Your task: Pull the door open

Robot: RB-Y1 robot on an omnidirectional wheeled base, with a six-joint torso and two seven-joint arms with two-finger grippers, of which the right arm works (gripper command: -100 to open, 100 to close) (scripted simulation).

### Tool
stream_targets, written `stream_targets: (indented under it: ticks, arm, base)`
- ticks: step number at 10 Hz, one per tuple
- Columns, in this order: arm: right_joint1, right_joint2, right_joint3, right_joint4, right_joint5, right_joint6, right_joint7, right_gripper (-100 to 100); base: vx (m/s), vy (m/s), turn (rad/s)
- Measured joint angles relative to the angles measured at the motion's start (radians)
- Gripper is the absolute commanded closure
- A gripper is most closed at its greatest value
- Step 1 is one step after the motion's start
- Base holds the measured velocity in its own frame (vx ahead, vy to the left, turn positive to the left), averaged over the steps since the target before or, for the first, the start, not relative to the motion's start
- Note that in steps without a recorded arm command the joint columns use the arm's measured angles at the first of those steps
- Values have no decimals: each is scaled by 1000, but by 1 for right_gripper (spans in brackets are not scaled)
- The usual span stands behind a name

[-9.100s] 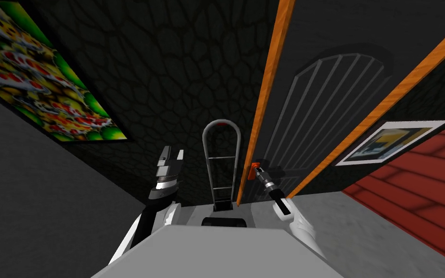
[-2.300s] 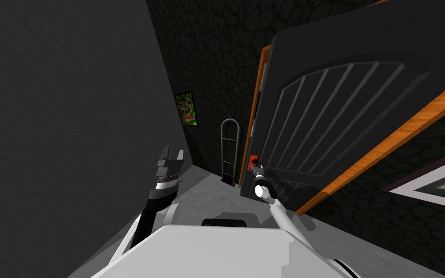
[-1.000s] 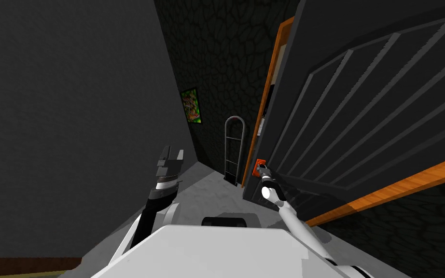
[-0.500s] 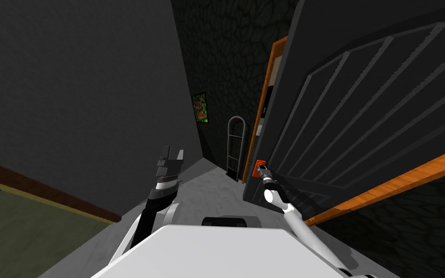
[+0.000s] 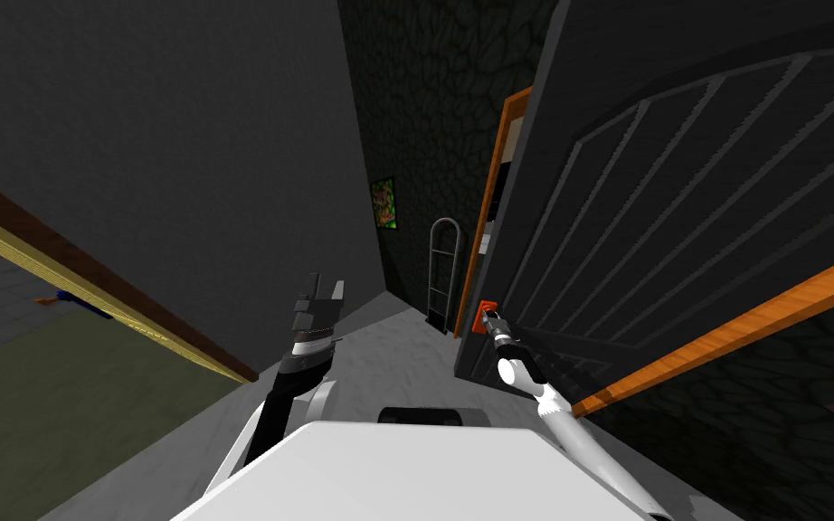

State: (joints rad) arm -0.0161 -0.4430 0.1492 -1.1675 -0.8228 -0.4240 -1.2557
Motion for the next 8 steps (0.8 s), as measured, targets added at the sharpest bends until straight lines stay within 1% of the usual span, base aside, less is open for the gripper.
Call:
stream_targets:
  ticks: [3,5,6,7,8]
  arm:
    - [20,-31,35,-24,4,-10,-31,100]
    - [37,-51,60,-45,6,-16,-51,100]
    - [43,-63,74,-55,7,-20,-64,100]
    - [46,-76,88,-61,9,-26,-77,100]
    - [49,-75,93,-60,10,-26,-80,100]
  base:
    - [-200,-57,102]
    - [-221,-110,134]
    - [-235,-62,114]
    - [-103,-17,30]
    - [-173,-22,93]
